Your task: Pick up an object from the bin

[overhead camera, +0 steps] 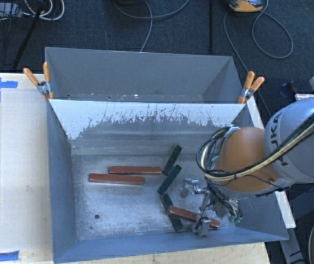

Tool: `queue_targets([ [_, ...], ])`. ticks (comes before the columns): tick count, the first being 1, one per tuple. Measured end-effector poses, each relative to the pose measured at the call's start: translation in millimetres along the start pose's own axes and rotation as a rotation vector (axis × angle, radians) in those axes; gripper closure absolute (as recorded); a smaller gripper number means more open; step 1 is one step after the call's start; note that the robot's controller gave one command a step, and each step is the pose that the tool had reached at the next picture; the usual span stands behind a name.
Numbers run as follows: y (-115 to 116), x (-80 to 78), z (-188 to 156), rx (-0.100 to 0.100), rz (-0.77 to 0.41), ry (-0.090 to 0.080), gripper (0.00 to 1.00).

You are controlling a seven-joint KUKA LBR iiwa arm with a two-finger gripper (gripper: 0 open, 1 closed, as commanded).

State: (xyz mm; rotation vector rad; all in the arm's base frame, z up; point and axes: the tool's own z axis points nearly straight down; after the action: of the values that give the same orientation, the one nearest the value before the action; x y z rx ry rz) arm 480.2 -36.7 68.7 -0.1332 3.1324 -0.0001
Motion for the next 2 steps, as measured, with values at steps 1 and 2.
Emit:
queue_targets([
  [1, 0, 1.3, -1, 0.000, -0.006, 0.007, 1.00],
  [2, -32, 10.4, 0, 0.000, 0.065, 0.009, 1.00],
])
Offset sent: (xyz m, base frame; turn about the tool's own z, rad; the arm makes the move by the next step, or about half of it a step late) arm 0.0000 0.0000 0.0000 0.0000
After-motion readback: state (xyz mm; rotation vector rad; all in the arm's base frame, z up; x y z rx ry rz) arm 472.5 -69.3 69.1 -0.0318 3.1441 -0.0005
